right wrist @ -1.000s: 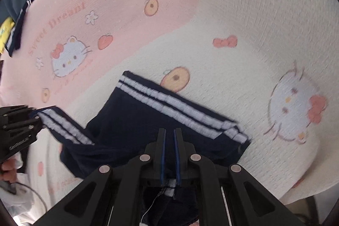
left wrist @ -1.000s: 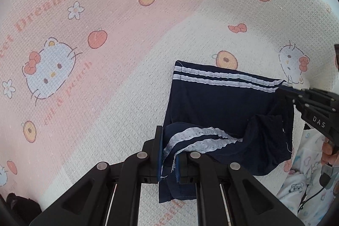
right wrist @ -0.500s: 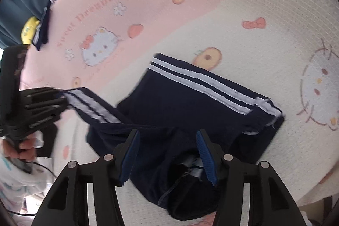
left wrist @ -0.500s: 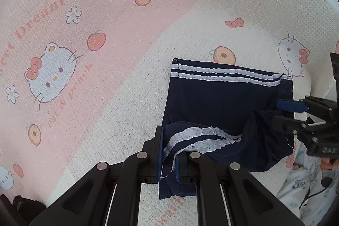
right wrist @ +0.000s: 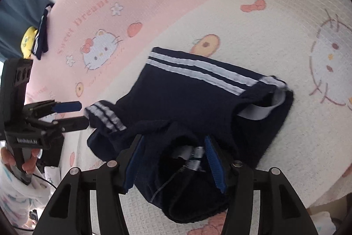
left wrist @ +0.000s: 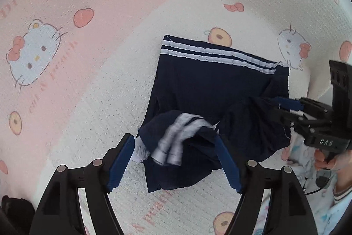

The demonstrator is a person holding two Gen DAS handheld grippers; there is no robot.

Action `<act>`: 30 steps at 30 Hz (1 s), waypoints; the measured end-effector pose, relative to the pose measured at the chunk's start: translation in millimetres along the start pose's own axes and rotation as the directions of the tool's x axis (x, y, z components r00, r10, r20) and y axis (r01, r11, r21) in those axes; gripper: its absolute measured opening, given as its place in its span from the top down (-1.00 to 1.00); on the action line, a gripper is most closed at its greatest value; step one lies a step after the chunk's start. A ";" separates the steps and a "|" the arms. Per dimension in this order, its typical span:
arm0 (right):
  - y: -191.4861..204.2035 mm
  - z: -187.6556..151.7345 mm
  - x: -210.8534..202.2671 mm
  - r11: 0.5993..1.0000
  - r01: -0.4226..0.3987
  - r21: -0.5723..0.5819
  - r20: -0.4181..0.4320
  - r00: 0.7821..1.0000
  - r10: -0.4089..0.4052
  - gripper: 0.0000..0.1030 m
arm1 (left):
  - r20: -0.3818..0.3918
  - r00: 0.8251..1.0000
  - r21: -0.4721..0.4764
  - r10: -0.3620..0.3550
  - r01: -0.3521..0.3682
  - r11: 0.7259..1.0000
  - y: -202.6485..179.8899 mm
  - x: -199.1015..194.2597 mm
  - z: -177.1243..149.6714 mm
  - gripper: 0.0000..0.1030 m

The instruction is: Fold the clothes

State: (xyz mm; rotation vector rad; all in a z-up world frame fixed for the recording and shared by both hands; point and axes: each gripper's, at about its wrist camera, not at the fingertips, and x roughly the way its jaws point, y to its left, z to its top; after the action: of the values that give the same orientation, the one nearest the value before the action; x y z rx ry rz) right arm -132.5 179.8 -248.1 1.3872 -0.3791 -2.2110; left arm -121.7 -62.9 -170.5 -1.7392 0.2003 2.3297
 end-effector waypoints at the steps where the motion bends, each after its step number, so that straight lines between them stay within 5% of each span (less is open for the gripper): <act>1: 2.8 -0.9 2.5 0.999 0.027 -0.019 -0.001 1.000 -0.027 -0.07 | 0.002 1.000 -0.012 -0.003 0.003 1.000 2.3 -3.1 0.2 -0.44; 3: 5.6 -3.3 8.1 0.995 0.086 -0.047 -0.009 0.996 -0.087 -0.07 | 0.025 0.999 -0.015 0.020 -0.020 1.000 4.7 -12.0 0.2 -0.44; 12: -2.5 -9.3 6.3 0.996 0.088 0.008 0.001 0.996 -0.088 0.12 | 0.054 0.997 0.012 0.057 -0.057 0.998 -2.4 -21.5 -0.5 -0.44; 22: -5.8 -13.5 -6.5 0.994 0.098 0.041 0.062 0.993 -0.100 0.79 | 0.026 1.000 0.199 -0.018 0.012 0.980 -65.2 9.0 7.5 -0.44; 30: -10.9 -10.7 -25.7 0.996 0.046 0.079 0.141 0.988 -0.057 0.82 | 0.001 0.999 0.274 -0.052 0.050 0.960 -94.3 33.7 16.9 -0.44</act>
State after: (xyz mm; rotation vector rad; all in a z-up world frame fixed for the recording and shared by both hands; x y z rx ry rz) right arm -116.5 203.2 -238.6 1.2938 -0.4862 -2.3687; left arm -121.9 35.5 -195.4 -1.5805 0.4483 2.1530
